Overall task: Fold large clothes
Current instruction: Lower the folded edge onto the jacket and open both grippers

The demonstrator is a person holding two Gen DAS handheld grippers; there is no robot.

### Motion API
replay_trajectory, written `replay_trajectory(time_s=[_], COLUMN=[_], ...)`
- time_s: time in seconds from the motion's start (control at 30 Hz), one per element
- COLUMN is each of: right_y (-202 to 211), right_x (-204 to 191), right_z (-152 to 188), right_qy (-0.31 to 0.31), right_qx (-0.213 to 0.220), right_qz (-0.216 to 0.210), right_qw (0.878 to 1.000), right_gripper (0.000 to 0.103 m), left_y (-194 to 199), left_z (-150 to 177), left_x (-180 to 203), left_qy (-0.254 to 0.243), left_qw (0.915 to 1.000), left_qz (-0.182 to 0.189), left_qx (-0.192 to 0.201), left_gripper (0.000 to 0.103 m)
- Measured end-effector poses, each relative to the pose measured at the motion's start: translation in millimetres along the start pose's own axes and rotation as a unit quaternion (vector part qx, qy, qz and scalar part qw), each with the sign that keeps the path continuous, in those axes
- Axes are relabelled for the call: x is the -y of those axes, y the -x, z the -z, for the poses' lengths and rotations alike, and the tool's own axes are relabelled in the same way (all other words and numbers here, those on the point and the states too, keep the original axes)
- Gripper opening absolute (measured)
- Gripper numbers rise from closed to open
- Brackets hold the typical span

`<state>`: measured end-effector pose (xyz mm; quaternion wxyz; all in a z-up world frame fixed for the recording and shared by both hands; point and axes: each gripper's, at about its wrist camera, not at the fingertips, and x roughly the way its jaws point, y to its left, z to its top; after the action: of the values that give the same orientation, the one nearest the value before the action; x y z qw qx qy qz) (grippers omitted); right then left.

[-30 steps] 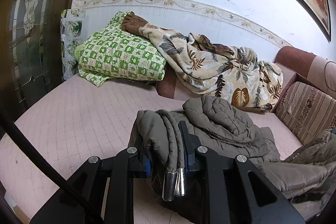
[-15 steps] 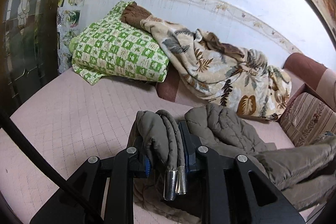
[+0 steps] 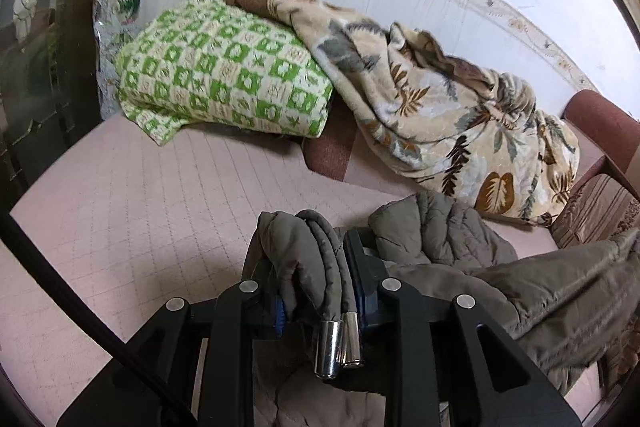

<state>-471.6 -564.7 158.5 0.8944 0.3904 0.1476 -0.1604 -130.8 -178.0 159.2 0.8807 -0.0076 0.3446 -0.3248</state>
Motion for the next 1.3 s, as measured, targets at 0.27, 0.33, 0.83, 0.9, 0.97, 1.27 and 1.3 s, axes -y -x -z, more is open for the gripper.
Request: replay_trajectory(time_s=[0.27, 0.33, 0.83, 0.9, 0.97, 1.27, 1.3], right_y=[-52, -62, -122, -120, -116, -103, -104], right_x=[31, 37, 102, 110, 116, 113, 114], right_z=[-12, -13, -12, -13, -15, -25, -27], right_qy=[-0.018, -0.020, -0.122, -0.152, -0.171, -0.176, -0.179], right_qx=[-0.029, -0.033, -0.073, -0.074, -0.072, -0.056, -0.055], right_qz=[0.037, 0.042, 0.035, 0.015, -0.002, -0.023, -0.023], right_qw=[0.999, 0.998, 0.989, 0.986, 0.983, 0.983, 0.982], right_gripper=[0.015, 0.015, 0.020, 0.022, 0.025, 0.036, 0.037], left_y=[-66, -79, -143, -138, -132, -91, -87], left_z=[-11, -11, -22, -29, -39, -59, -57], left_x=[-3, -1, -28, -34, -39, -65, -62], left_qy=[0.001, 0.000, 0.089, 0.102, 0.103, 0.108, 0.103], left_qw=[0.9987, 0.9984, 0.9861, 0.9858, 0.9886, 0.9926, 0.9931], left_qz=[-0.009, -0.013, 0.049, 0.057, 0.042, 0.019, 0.024], left_qx=[-0.050, -0.055, -0.131, -0.121, -0.101, -0.052, -0.050], left_gripper=[0.029, 0.030, 0.043, 0.048, 0.067, 0.069, 0.069])
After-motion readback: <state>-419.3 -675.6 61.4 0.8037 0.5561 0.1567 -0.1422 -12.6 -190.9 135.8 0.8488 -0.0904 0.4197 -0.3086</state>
